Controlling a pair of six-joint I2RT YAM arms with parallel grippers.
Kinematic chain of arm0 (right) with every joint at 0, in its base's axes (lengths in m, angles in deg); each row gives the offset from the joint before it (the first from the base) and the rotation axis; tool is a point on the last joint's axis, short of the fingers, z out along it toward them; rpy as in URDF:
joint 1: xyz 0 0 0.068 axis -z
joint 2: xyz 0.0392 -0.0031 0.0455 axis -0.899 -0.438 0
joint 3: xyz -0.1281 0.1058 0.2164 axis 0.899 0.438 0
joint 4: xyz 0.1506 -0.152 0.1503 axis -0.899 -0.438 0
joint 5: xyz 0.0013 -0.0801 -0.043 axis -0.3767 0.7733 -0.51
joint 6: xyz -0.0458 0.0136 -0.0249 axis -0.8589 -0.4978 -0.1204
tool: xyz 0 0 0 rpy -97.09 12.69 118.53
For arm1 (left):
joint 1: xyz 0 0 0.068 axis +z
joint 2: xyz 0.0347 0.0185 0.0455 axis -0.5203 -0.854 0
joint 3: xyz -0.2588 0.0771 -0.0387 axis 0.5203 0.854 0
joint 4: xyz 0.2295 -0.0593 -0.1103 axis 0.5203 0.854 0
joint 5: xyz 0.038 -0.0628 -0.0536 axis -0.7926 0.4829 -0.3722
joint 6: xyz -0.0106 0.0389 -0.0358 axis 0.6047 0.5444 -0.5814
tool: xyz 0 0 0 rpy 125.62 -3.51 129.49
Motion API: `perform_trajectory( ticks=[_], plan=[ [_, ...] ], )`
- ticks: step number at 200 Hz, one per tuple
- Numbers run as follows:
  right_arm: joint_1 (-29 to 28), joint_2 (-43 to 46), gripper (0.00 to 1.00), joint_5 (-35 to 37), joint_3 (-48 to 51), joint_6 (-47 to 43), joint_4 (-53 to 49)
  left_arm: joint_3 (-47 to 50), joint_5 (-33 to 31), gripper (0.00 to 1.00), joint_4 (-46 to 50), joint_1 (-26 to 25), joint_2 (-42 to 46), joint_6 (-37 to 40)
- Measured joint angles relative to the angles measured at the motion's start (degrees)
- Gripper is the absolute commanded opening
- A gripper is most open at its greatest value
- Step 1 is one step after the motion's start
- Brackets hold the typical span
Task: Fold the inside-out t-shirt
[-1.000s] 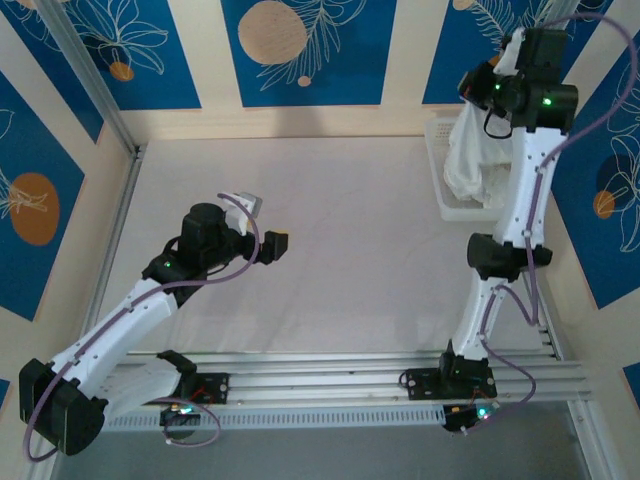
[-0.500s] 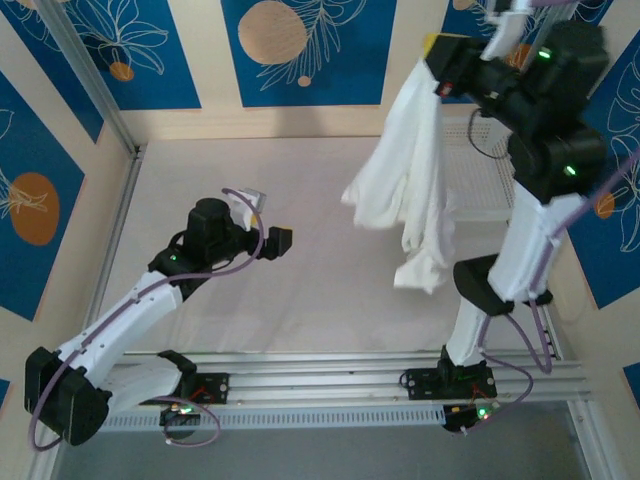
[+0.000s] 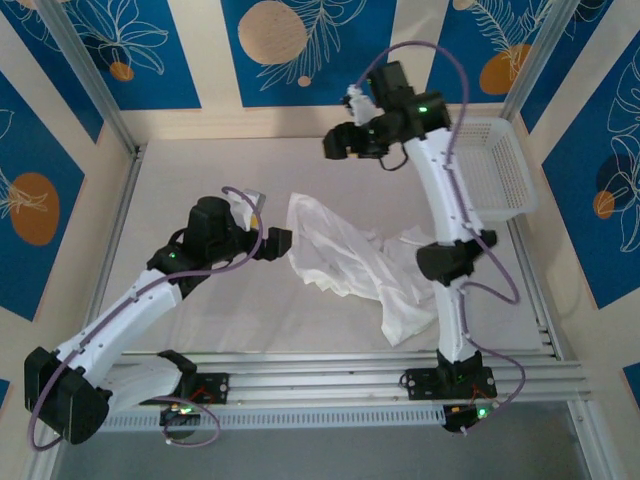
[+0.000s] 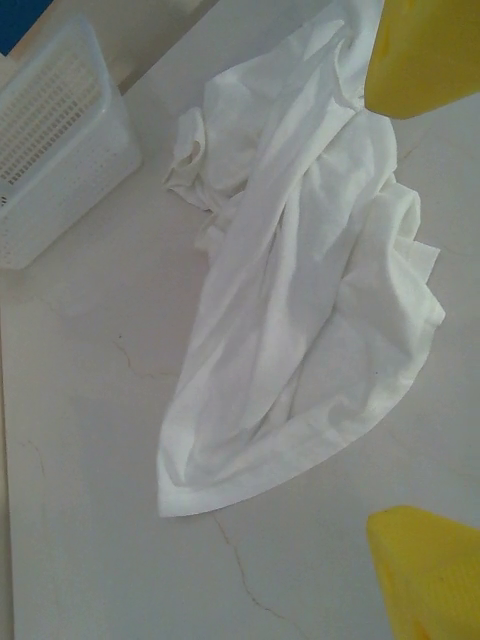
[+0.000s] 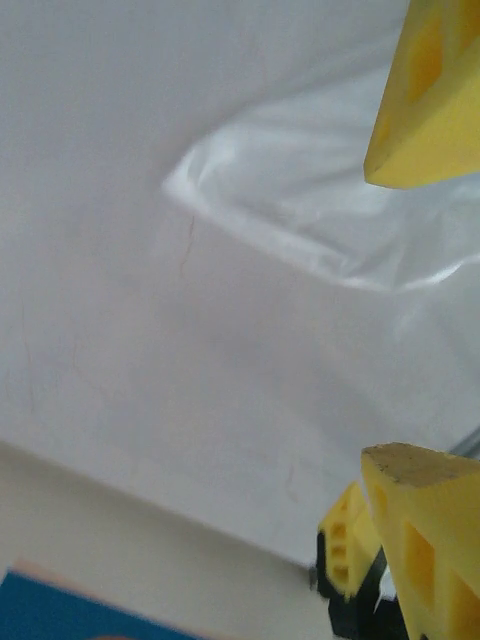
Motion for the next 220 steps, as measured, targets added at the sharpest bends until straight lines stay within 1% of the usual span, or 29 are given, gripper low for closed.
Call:
perform_trajectory(
  ticks=[13, 20, 35, 45, 58, 69, 80, 97, 110, 124, 139, 149, 164, 176, 197, 205, 220],
  plan=[
    [1.53, 10.01, 0.83, 5.81, 9.55, -1.29, 0.20, -1.29, 0.55, 0.99, 1.33, -0.04, -0.83, -0.50],
    [2.36, 15.85, 0.85, 9.22, 15.47, -2.14, 0.48, -2.25, 0.96, 0.99, 1.95, -0.04, -1.66, -1.20],
    [3.52, 27.47, 0.86, 15.08, 28.24, -2.80, 1.14, -4.44, 1.86, 0.97, 2.84, -0.07, -4.22, -2.82],
    [4.81, 34.05, 0.85, 17.07, 37.16, -1.92, 2.08, -5.68, 2.43, 0.96, 3.15, -0.11, -6.40, -4.04],
    [7.85, 41.42, 0.81, 16.41, 49.07, 0.66, 5.03, -7.06, 2.86, 0.95, 3.32, -0.46, -9.68, -5.97],
    [11.93, 46.75, 0.79, 13.29, 61.02, 4.15, 10.12, -7.67, 2.97, 0.93, 3.30, -0.92, -11.98, -7.52],
    [15.45, 49.92, 0.79, 10.36, 72.32, 7.87, 15.08, -7.80, 2.56, 0.93, 3.28, -1.51, -14.25, -9.42],
    [18.16, 50.12, 0.78, 7.10, 86.07, 12.66, 22.12, -8.00, 0.79, 0.92, 3.65, -2.12, -17.14, -11.87],
    [19.10, 47.84, 0.78, 5.38, 93.15, 14.93, 26.84, -9.03, -1.44, 0.91, 4.68, -2.21, -19.63, -13.38],
    [19.56, 44.59, 0.78, 4.35, 96.98, 16.31, 30.53, -10.60, -3.78, 0.89, 5.60, -2.14, -22.58, -14.19],
    [19.71, 41.68, 0.78, 4.07, 98.20, 17.27, 34.03, -11.74, -3.91, 0.88, 5.55, -2.14, -24.81, -14.12],
    [19.76, 40.70, 0.78, 3.96, 98.53, 17.86, 36.33, -12.61, -2.82, 0.88, 5.46, -2.21, -26.10, -13.64],
    [19.87, 40.39, 0.79, 4.20, 99.51, 18.23, 39.47, -14.32, -0.48, 0.85, 5.07, -2.75, -27.96, -12.92],
    [20.11, 40.06, 0.79, 4.42, 99.69, 18.21, 40.54, -15.67, 3.30, 0.84, 3.89, -3.87, -29.40, -12.00],
    [20.68, 39.69, 0.79, 4.87, 99.60, 18.43, 42.53, -17.97, 12.28, 0.85, 0.94, -8.11, -32.30, -11.50],
    [20.76, 39.76, 0.79, 4.83, 99.51, 18.45, 43.50, -19.67, 15.61, 0.86, 0.72, -11.02, -34.16, -11.41],
    [20.68, 39.23, 0.79, 4.87, 98.66, 18.36, 44.78, -22.51, 18.71, 0.89, 0.68, -17.40, -37.18, -10.97]
  ],
)
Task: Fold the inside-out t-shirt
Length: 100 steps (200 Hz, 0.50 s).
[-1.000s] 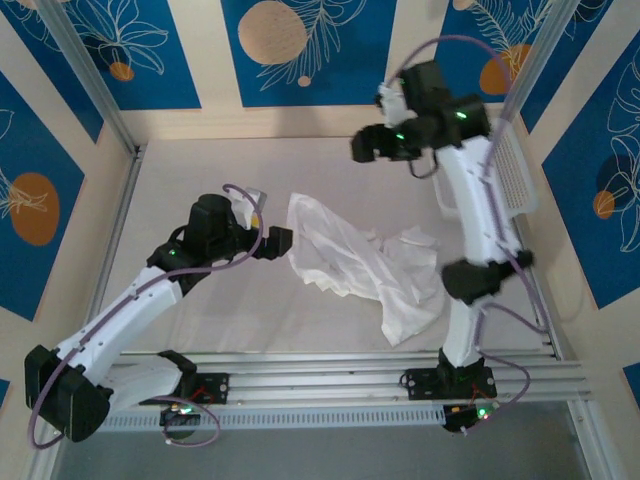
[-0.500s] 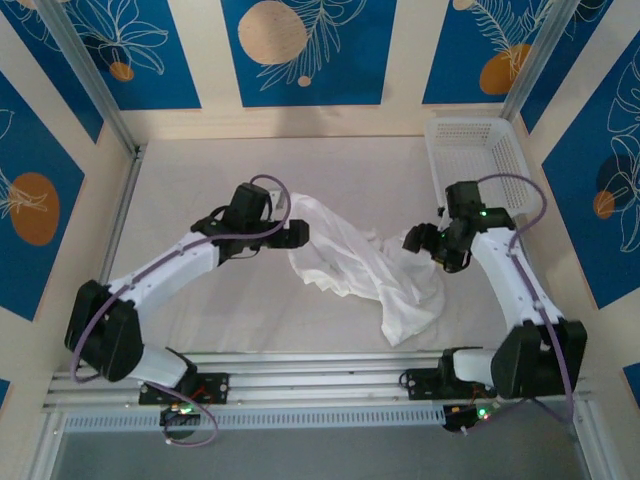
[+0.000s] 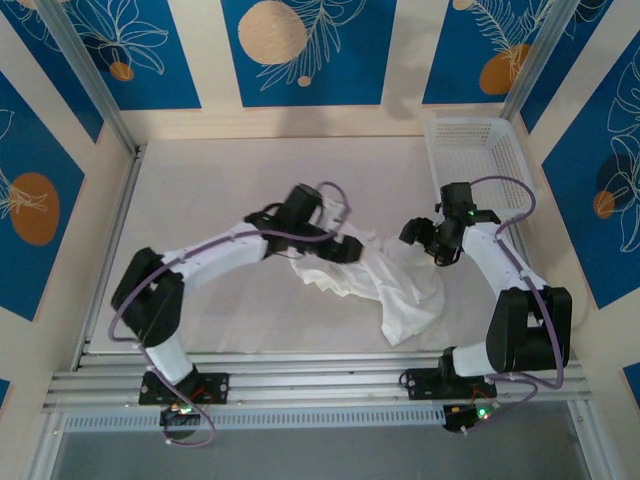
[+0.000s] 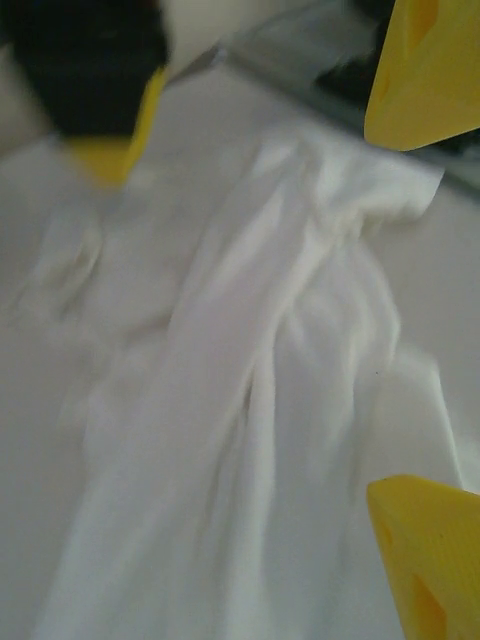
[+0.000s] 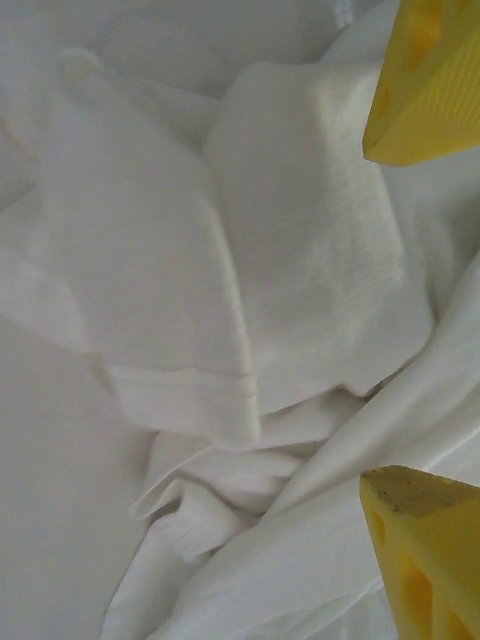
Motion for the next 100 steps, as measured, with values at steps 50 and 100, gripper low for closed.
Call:
perform_trajectory(
  ticks=[50, 100],
  plan=[
    [-3.58, -11.65, 0.78, 3.89, -8.68, -2.19, 2.80, 0.85, -0.28, 0.98, 1.57, -16.22, -3.06, -1.42],
    [-4.81, -21.03, 0.37, 9.03, -13.38, -4.61, 2.05, -2.08, -1.03, 0.81, -1.27, -16.68, -15.21, -4.02]
  ],
)
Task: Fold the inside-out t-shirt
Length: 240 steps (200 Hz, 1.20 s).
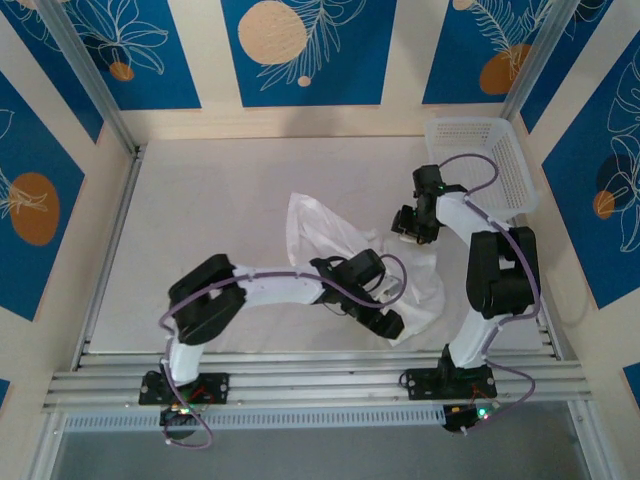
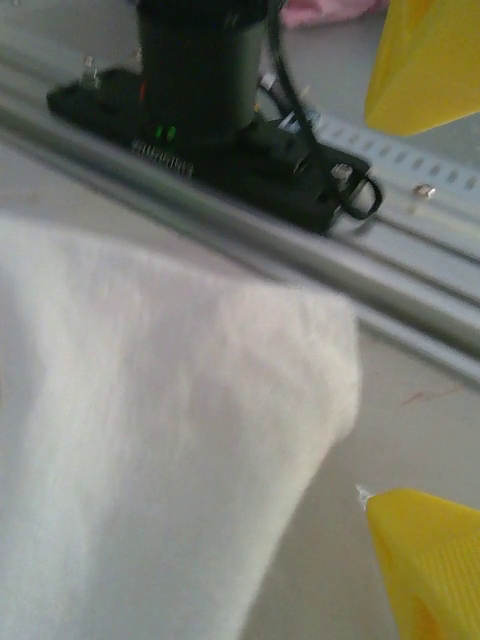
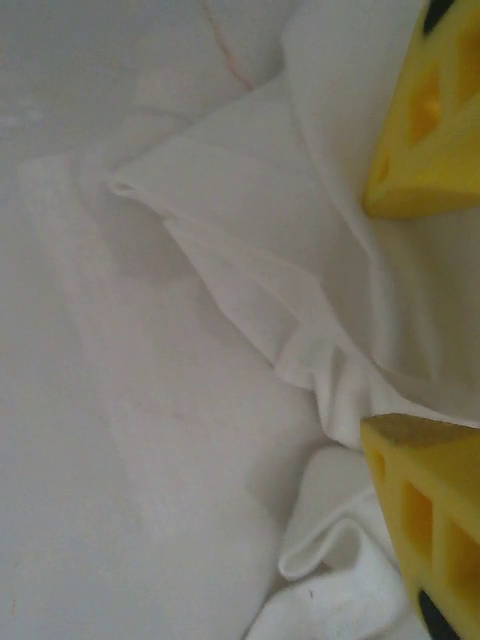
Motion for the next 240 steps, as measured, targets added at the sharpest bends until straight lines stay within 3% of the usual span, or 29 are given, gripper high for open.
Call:
perform_trajectory(
  ticks=[17, 26, 35, 63, 91, 118, 146, 177, 202, 240],
  plan=[
    [0.09, -0.24, 0.12, 0.83, -1.01, -0.44, -0.26, -1.07, -0.57, 0.53, -0.33, 0.09, -3.32, -0.57],
    [0.33, -0.22, 0.00, 1.07, -1.62, -0.74, -0.37, -1.22, -0.39, 0.26, -0.24, 0.44, -3.56, -1.16],
    [0.44, -0.22, 0.00, 1.16, -2.16, -1.14, -0.35, -1.25, -0.59, 0.00, -0.87, 0.90, -3.50, -1.73],
    [0.76, 0.28, 0.00, 1.36, -2.89, -1.27, -1.07, -0.22, -0.59, 0.00, -2.16, 2.05, -0.85, -2.62],
    [1.49, 6.10, 0.00, 1.11, -2.89, -0.55, -2.08, 4.68, 0.74, 0.00, -3.96, 5.51, 11.72, -7.19],
    [3.67, 18.18, 0.00, 0.76, -4.13, 2.64, -2.80, 3.23, 1.31, 0.00, -4.20, 15.26, 27.15, -10.97],
    [6.80, 30.42, 0.00, 0.68, -8.39, 7.45, -2.19, -7.43, -1.64, 0.00, 2.99, 26.67, 38.64, -10.82],
    [9.55, 40.15, 0.00, 1.79, -14.47, 11.39, 0.50, -22.40, -9.70, 0.00, 12.50, 35.30, 46.80, -5.90],
    [10.01, 45.35, 0.00, 3.67, -18.71, 12.48, 3.85, -30.56, -20.11, 0.00, 17.84, 36.04, 51.56, -0.81],
    [10.03, 48.83, 0.00, 5.57, -24.55, 12.28, 9.55, -32.26, -36.94, 0.00, 21.94, 36.09, 58.51, 2.54]
  ],
)
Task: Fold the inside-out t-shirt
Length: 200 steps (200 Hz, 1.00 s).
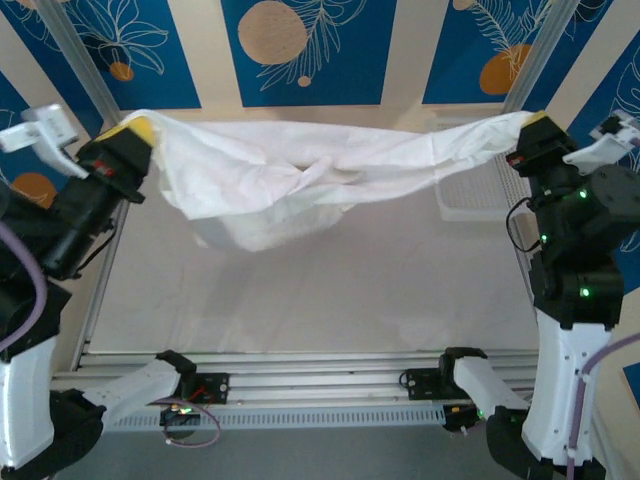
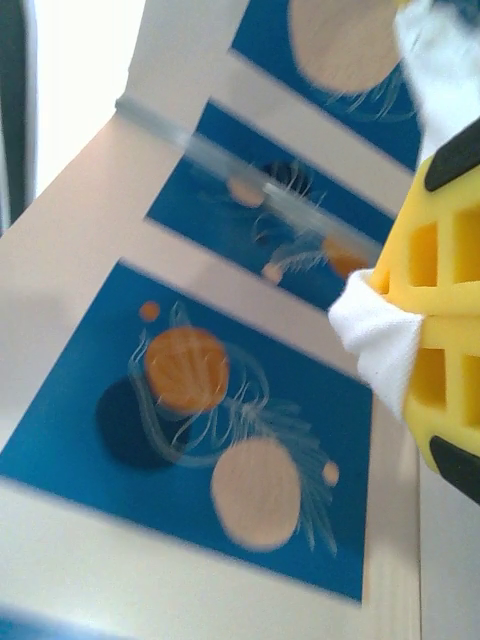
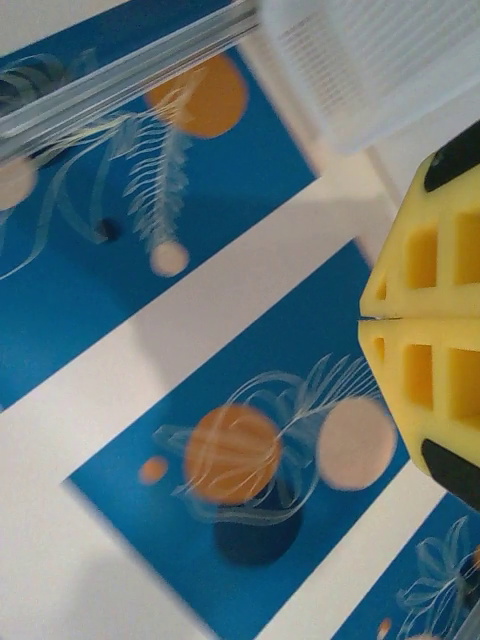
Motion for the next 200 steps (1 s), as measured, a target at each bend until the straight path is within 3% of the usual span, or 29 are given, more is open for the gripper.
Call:
perform_trajectory(
  ticks=[37, 75, 95, 123, 124, 129, 136, 145, 150, 153, 178, 200],
  plan=[
    [0.00, -1.49, 0.00, -0.48, -6.05, -0.83, 1.18, -2.54, -14.19, 0.00, 5.66, 0.00, 0.52, 1.25],
    [-0.07, -8.63, 0.00, -2.10, -12.24, -2.36, -0.46, -6.01, -19.93, 0.00, 10.49, 0.31, -5.22, 4.55],
    [-1.40, -14.56, 0.00, -3.08, -12.90, -3.56, -0.55, -6.21, -18.51, 0.00, 11.98, 4.20, -11.04, 5.77],
    [-4.20, -26.27, 0.00, -3.08, -12.96, -6.05, -0.52, -2.21, -7.30, 0.00, 10.75, 17.73, -20.48, 1.88],
    [-4.24, -26.69, 0.03, -3.08, -12.96, -6.08, -0.55, -1.79, -6.64, 0.00, 10.62, 18.38, -21.18, 1.44],
    [-4.59, -29.33, 0.21, -3.06, -13.14, -6.49, -0.59, -0.39, -4.57, 0.14, 9.75, 20.44, -22.97, 0.26],
    [-4.96, -33.55, 0.60, -3.10, -13.62, -6.91, -0.76, 1.79, -2.01, 0.44, 8.33, 22.82, -25.92, -1.33],
    [-5.44, -39.74, 0.98, -3.52, -15.15, -7.54, -1.68, 4.02, 0.37, 0.81, 6.60, 24.76, -30.42, -2.49],
    [-5.60, -43.21, 0.99, -3.74, -16.85, -7.98, -2.67, 4.76, 1.44, 0.96, 5.44, 25.31, -32.94, -2.75],
    [-5.62, -45.40, 0.99, -3.98, -18.34, -8.22, -3.82, 4.98, 2.03, 0.99, 4.92, 25.66, -34.51, -2.71],
    [-5.64, -65.29, 0.99, -6.23, -40.68, -11.45, -16.02, 5.11, 8.79, 0.99, 0.11, 27.61, -45.62, -2.56],
    [-5.40, -77.31, 0.99, -9.14, -63.71, -14.60, -27.65, 6.34, 14.40, 0.99, -3.56, 27.96, -46.77, -1.09]
  ],
)
